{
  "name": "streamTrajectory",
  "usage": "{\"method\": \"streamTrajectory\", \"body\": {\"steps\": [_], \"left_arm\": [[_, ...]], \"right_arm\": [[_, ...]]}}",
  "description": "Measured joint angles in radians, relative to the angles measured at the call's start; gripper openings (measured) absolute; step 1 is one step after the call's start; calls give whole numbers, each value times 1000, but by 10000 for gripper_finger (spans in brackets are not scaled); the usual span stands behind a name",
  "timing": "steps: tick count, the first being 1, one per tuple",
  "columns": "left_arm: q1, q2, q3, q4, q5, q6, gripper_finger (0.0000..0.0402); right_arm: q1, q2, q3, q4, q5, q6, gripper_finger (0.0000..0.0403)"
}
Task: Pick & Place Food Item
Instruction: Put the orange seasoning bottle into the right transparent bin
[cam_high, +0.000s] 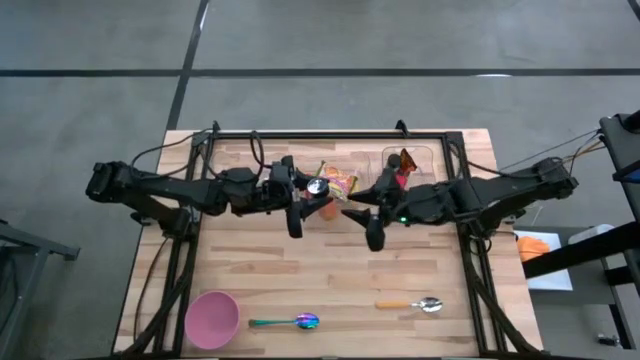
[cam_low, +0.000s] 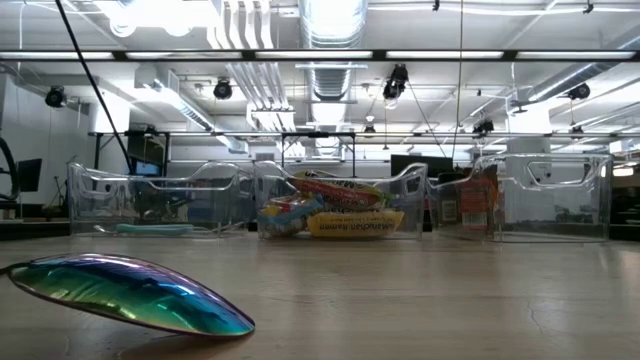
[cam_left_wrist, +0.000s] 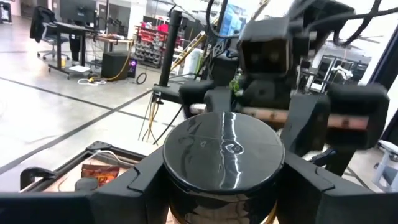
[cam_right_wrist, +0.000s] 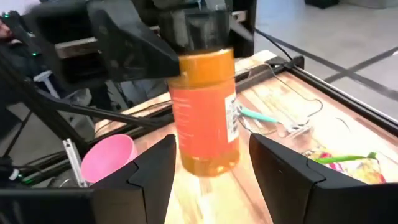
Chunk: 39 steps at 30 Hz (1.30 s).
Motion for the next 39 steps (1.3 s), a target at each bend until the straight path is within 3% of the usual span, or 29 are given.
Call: {"method": "streamTrajectory", "body": {"steps": [13, 30, 34, 39], "left_arm": [[3, 3, 39, -47, 30, -3, 212], [3, 3, 39, -49, 59, -5, 212], [3, 3, 39, -48, 72, -5, 212], [3, 3, 39, -46, 75, -5, 212]], "right_arm": [[-6, 87, 18, 96, 5, -128, 201], [-15, 100, 18, 122, -14, -115, 203], [-22, 100, 18, 124, -31, -95, 231], [-35, 101, 16, 125, -33, -73, 307]]}}
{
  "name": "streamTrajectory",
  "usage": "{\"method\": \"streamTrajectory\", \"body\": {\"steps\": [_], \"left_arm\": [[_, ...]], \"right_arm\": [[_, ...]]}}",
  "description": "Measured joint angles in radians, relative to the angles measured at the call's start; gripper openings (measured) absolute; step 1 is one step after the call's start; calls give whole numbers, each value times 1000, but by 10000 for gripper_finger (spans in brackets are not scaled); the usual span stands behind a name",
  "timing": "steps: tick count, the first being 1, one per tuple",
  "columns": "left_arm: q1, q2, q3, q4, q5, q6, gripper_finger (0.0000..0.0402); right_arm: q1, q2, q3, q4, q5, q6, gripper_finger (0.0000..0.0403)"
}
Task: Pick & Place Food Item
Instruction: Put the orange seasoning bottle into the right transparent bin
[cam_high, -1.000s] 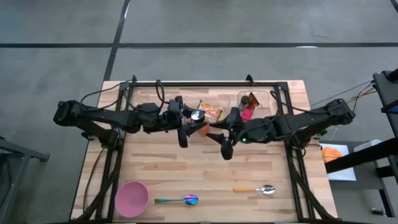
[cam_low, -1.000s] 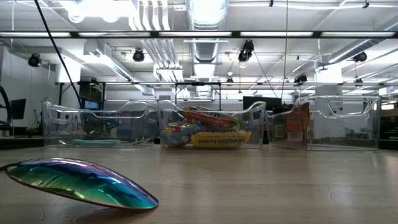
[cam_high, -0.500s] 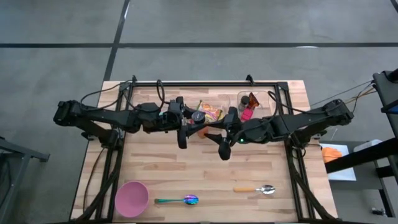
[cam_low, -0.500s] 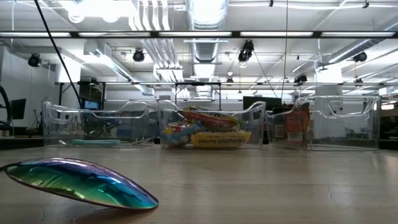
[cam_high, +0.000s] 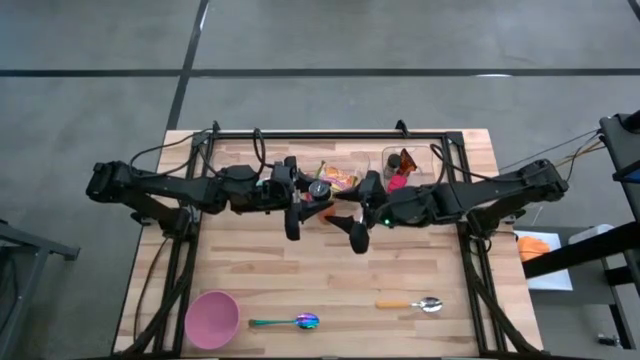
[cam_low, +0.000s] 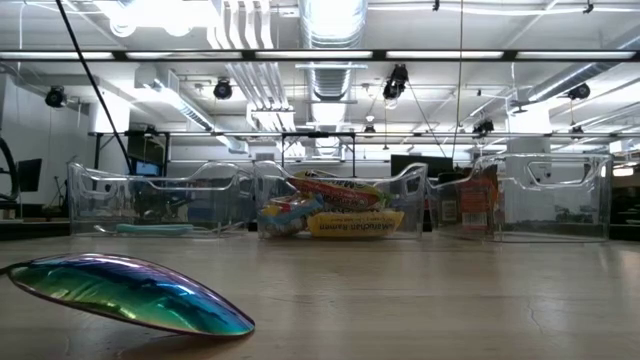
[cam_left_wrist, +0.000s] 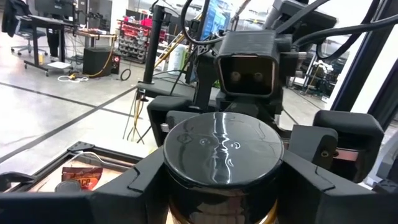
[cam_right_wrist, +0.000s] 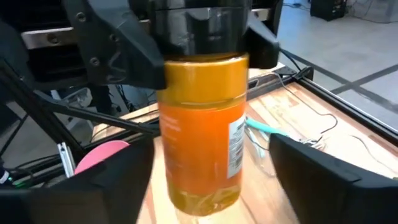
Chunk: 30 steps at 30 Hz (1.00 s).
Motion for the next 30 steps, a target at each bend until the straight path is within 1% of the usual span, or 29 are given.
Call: {"method": "streamTrajectory", "body": {"steps": [4, 6, 13, 18, 20, 22, 30], "left_arm": [[0, 0, 0, 0, 4, 1, 212], [0, 0, 0, 3, 4, 1, 212], [0, 0, 0, 12, 16, 2, 212], [-1, 0, 0, 10, 23, 2, 212], [-1, 0, 0, 10, 23, 1, 212], [0, 0, 0, 10, 23, 1, 212], [0, 2, 0, 8, 21, 1, 212]], "right_arm": [[-2, 1, 0, 10, 8, 6, 359], [-6, 11, 0, 29, 13, 6, 372], [-16, 67, -1, 59, 23, 13, 378], [-16, 71, 16, 79, 38, -57, 376], [-16, 66, 18, 76, 38, -79, 365], [-16, 66, 19, 76, 38, -92, 343], [-15, 66, 19, 75, 23, -108, 208]]}}
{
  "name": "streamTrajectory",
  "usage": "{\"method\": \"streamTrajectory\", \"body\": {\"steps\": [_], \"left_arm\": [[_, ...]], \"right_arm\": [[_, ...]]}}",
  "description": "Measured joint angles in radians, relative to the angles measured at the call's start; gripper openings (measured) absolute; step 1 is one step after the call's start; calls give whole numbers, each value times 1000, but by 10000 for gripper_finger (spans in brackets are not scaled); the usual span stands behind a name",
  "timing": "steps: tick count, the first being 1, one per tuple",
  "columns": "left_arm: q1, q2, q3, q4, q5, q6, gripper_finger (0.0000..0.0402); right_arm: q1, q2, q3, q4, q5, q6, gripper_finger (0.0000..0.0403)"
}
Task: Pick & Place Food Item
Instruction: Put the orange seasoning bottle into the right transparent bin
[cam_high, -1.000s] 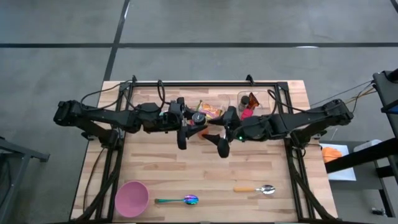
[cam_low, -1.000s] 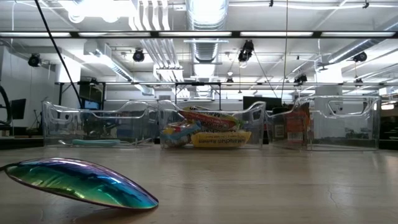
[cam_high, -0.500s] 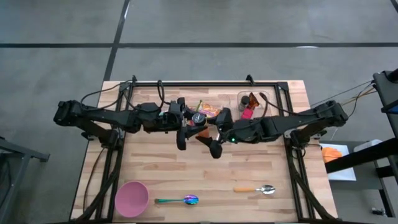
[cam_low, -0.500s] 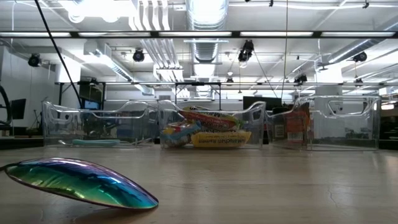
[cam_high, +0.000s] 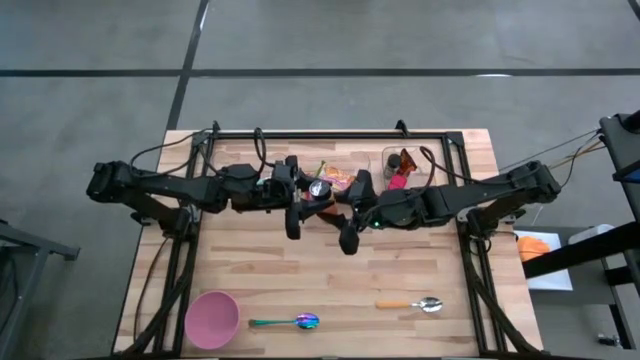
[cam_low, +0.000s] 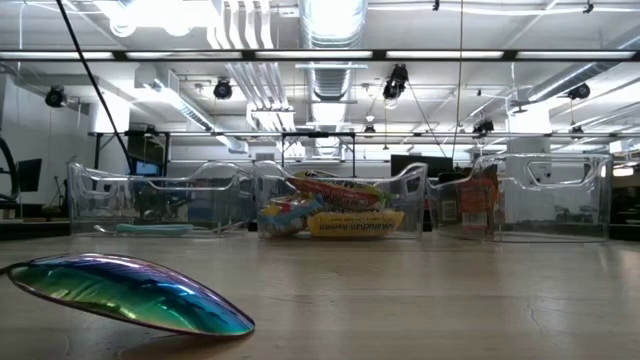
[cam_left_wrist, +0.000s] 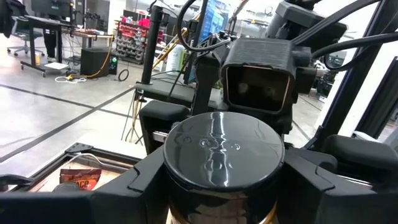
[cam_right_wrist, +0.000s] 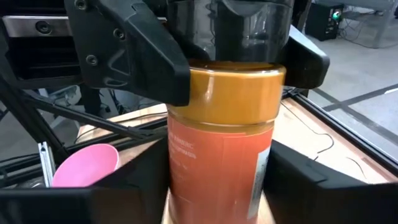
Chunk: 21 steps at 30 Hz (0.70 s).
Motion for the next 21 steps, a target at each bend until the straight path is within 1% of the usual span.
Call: {"method": "streamTrajectory", "body": {"steps": [4, 7, 9, 10, 14, 16, 21], "left_arm": [[0, 0, 0, -1, -1, 0, 212], [0, 0, 0, -1, 1, 0, 211], [0, 0, 0, -1, 1, -1, 213], [0, 0, 0, -1, 1, -3, 220], [0, 0, 0, 5, 9, -31, 267], [-4, 0, 0, 5, 9, -31, 282], [-7, -2, 0, 1, 9, -48, 291]], "right_arm": [[0, 0, 0, -2, 0, -7, 155], [0, 0, 0, -3, -1, -10, 137], [0, 0, 0, -2, -3, -12, 134], [0, 0, 0, -2, -4, -14, 133], [0, 0, 0, 2, -8, -19, 132], [0, 0, 0, 3, -8, -18, 132], [0, -4, 0, 38, -12, -30, 131]]}}
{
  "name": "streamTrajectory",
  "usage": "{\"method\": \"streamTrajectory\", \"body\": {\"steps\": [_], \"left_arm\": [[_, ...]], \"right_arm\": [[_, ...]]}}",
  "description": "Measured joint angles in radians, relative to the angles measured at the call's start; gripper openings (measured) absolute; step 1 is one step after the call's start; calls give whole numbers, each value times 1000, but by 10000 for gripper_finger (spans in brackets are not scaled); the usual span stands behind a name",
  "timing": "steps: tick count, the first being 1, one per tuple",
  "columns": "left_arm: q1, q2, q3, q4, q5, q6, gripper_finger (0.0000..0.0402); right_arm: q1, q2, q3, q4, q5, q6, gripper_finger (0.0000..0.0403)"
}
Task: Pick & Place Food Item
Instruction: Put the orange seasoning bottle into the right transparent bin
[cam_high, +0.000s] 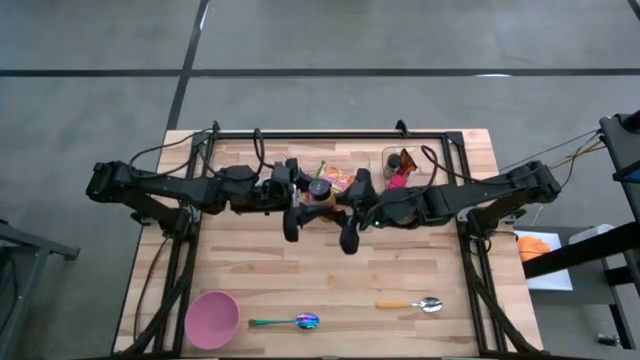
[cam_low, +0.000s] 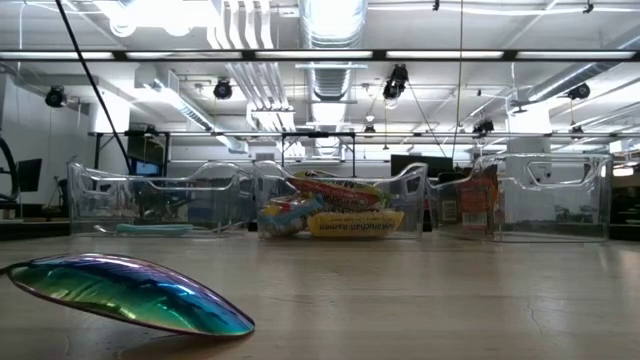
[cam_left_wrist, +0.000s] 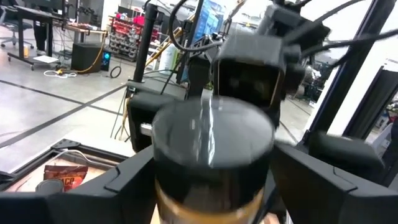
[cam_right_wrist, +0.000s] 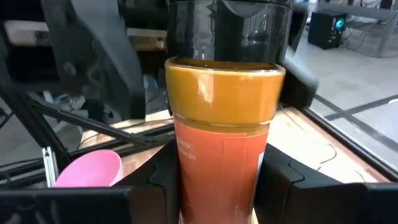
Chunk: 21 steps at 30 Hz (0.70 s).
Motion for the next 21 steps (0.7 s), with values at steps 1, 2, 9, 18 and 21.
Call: {"method": "streamTrajectory", "body": {"steps": [1, 2, 9, 18, 21], "left_arm": [[0, 0, 0, -5, 0, -1, 292], [0, 0, 0, -9, 0, -1, 292], [-2, 1, 0, -14, 0, -2, 292], [0, 11, 0, 15, -5, 14, 176], [1, 11, 0, 21, -7, 21, 146]], "right_arm": [[0, -2, 0, 6, 0, -3, 131], [0, -4, 0, 16, 0, -11, 131], [0, -6, 0, 30, -3, -22, 130], [0, -8, 0, 63, -11, -46, 128], [0, -8, 0, 74, -23, -49, 127]]}}
